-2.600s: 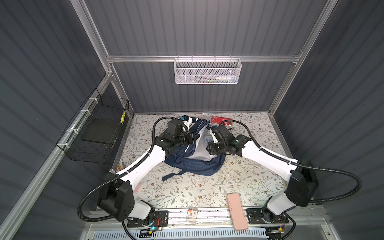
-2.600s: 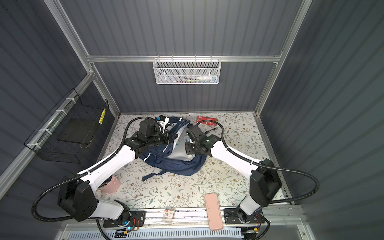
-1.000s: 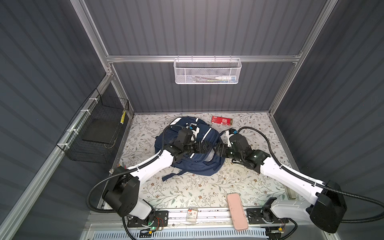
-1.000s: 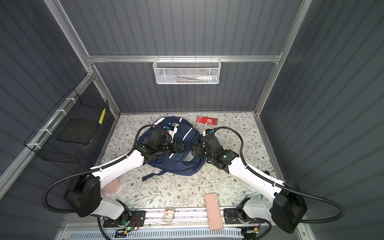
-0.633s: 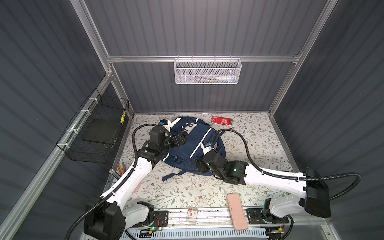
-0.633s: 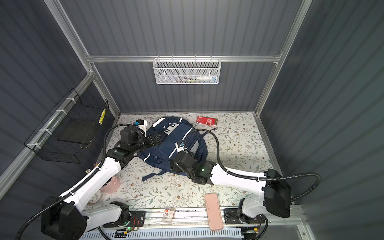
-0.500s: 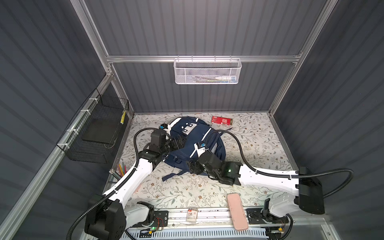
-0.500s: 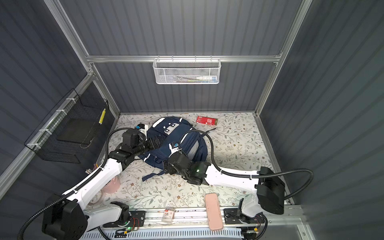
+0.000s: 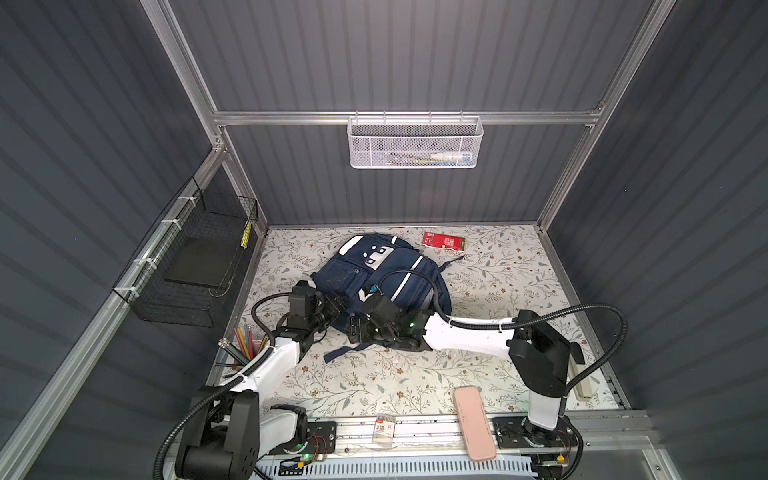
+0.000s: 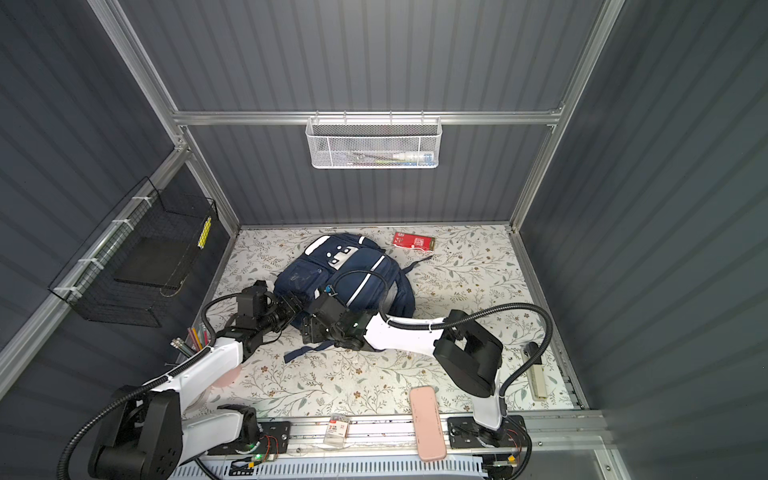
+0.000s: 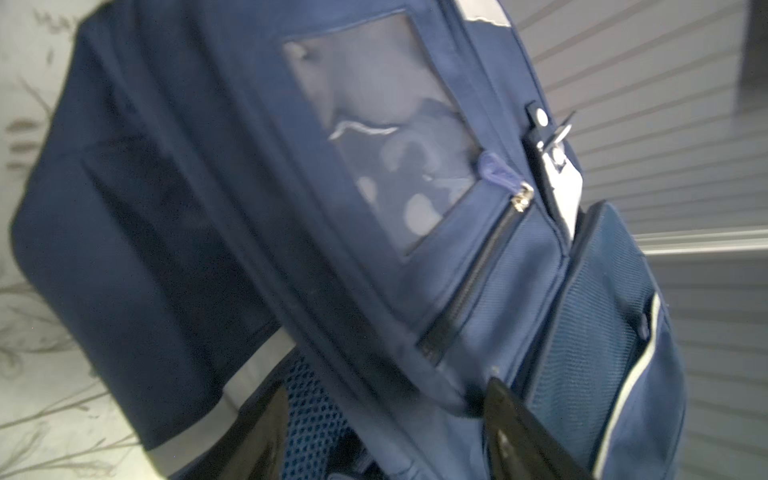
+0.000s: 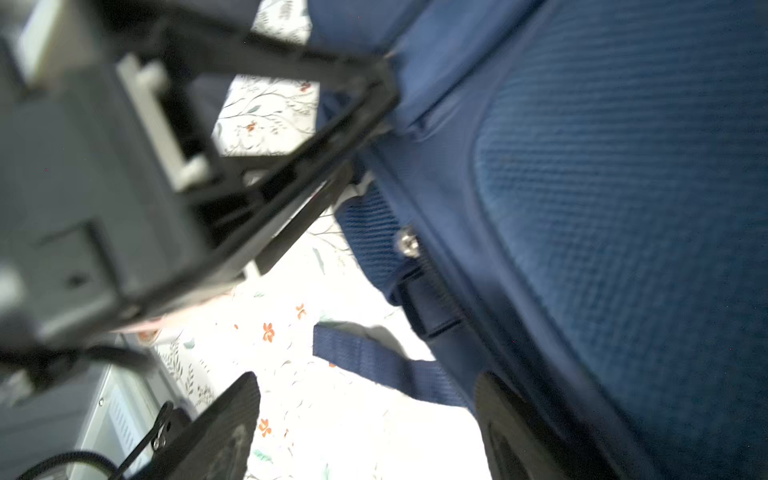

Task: Pack the student bag

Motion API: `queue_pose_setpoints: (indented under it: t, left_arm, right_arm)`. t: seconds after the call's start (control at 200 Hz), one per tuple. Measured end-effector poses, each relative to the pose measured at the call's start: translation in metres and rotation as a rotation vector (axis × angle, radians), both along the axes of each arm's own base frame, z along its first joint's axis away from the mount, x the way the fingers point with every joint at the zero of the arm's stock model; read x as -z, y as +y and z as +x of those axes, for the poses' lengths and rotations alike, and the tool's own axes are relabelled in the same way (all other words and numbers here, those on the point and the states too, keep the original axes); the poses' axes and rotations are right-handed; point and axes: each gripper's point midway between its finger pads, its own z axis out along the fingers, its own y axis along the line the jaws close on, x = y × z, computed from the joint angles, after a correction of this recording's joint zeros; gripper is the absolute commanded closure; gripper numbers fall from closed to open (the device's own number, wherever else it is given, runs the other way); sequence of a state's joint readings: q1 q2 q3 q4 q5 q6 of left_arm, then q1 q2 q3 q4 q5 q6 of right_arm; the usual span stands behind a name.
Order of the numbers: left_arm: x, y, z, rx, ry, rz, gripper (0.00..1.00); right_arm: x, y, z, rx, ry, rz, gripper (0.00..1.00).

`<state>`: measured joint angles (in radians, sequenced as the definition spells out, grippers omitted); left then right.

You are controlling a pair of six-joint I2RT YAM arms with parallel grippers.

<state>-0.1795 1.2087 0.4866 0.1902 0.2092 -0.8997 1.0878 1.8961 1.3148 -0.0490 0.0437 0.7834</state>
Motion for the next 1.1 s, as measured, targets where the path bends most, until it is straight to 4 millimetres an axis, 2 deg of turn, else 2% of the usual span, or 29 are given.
queue_pose_setpoints:
  t: [0.125,0.255,0.32,0.375,0.465,0.645,0.815,0.931,0.971,1.101]
  left_arm:
    - [0.013,-0.002,0.003,-0.021,0.009,-0.044,0.35]
    - [0.011,-0.007,0.010,-0.007,-0.006,-0.065,0.41]
    - [0.011,-0.009,0.014,-0.008,-0.012,-0.081,0.59]
    - [0.013,-0.012,0.018,-0.005,-0.017,-0.105,0.69]
    - [0.017,-0.017,0.021,-0.003,-0.018,-0.153,1.00]
    - [0.008,-0.020,0.021,0.003,-0.039,-0.196,1.00]
    - [-0.009,-0.020,0.016,0.009,-0.064,-0.204,1.00]
    - [-0.010,-0.021,0.013,0.004,-0.056,-0.227,1.00]
    - [-0.010,-0.022,0.013,0.003,-0.050,-0.243,1.00]
    - [-0.010,-0.025,0.011,0.002,-0.036,-0.286,1.00]
  right_arm:
    - [0.003,-0.002,0.006,0.024,0.033,0.038,0.19]
    - [0.009,-0.005,0.007,0.037,0.051,0.053,0.19]
    - [0.009,-0.005,0.007,0.041,0.053,0.061,0.20]
    - [0.009,-0.004,0.008,0.042,0.052,0.067,0.19]
    - [0.009,-0.004,0.008,0.044,0.052,0.073,0.19]
    - [0.010,-0.006,0.013,0.074,0.068,0.099,0.21]
    - [0.011,-0.003,0.016,0.086,0.094,0.140,0.27]
    - [0.010,0.003,0.017,0.077,0.101,0.155,0.30]
    - [0.008,0.004,0.017,0.079,0.102,0.163,0.33]
    - [0.007,0.009,0.022,0.093,0.115,0.196,0.53]
